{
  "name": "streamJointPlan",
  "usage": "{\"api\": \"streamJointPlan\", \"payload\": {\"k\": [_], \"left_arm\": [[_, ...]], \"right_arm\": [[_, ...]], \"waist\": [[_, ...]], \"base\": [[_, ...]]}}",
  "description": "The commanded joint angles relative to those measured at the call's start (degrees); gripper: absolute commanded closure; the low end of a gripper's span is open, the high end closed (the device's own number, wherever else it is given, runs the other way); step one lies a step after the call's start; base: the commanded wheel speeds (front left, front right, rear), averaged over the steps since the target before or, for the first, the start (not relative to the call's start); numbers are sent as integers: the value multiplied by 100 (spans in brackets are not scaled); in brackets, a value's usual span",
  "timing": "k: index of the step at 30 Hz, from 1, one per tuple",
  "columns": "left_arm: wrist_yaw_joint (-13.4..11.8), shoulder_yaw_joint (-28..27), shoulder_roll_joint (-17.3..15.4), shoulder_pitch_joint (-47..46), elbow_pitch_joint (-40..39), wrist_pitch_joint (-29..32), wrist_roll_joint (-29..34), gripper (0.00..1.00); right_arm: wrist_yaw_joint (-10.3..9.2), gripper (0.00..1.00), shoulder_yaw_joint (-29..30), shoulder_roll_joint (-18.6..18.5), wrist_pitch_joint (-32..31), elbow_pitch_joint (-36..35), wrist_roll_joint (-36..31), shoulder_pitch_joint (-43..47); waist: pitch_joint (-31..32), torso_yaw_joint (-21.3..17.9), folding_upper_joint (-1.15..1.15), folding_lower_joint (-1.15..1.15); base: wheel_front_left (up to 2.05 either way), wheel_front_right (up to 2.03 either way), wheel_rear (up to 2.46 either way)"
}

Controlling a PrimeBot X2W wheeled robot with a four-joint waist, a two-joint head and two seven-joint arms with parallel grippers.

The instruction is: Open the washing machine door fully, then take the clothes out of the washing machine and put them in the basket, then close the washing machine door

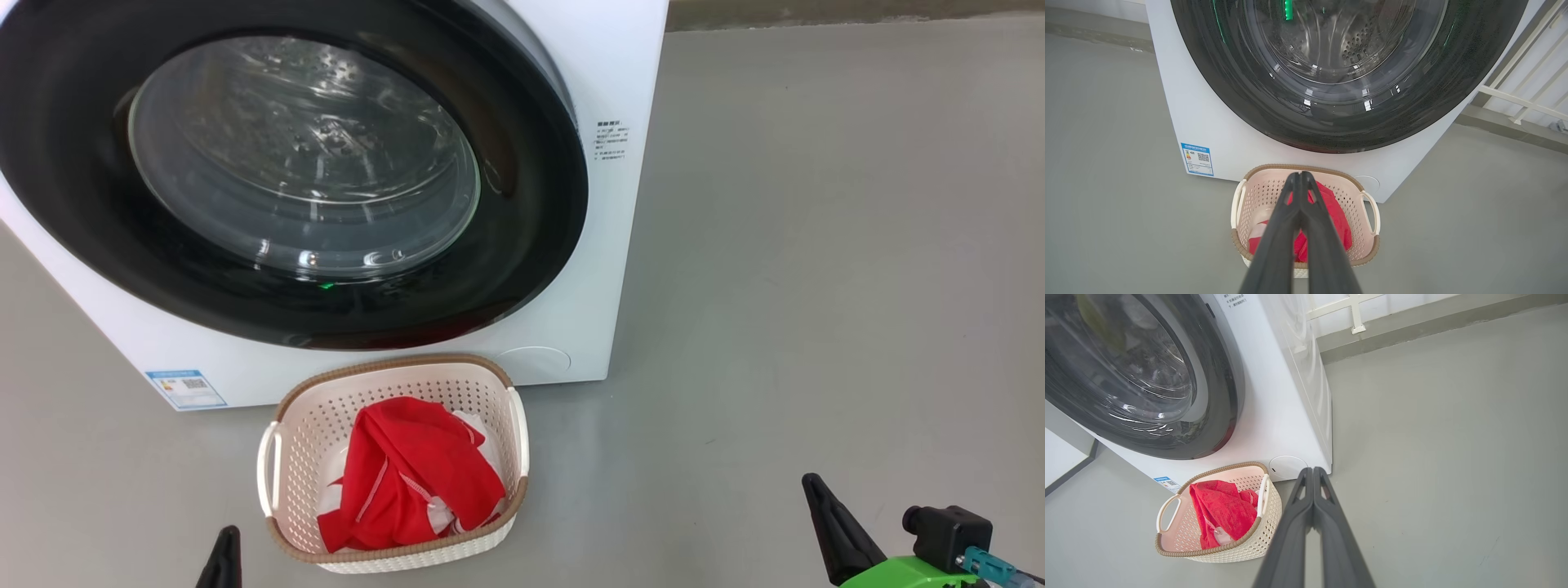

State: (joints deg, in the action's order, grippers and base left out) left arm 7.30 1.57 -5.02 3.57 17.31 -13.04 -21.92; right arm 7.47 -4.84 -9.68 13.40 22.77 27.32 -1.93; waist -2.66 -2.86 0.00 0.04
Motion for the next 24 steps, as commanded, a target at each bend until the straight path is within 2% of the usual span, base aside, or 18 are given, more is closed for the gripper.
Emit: {"api": "streamJointPlan", "payload": {"k": [1, 24], "left_arm": [[1, -82, -76, -118, -131, 56, -180, 100], [5, -235, -16, -307, -165, 452, -1606, 100]], "right_arm": [[0, 100, 48, -39, -33, -160, 165, -86], [1, 100, 256, 96, -426, -304, 1500, -163]], "waist": [[-2, 4, 0, -1], [45, 63, 0, -4]], "base": [[0, 0, 0], [0, 0, 0]]}}
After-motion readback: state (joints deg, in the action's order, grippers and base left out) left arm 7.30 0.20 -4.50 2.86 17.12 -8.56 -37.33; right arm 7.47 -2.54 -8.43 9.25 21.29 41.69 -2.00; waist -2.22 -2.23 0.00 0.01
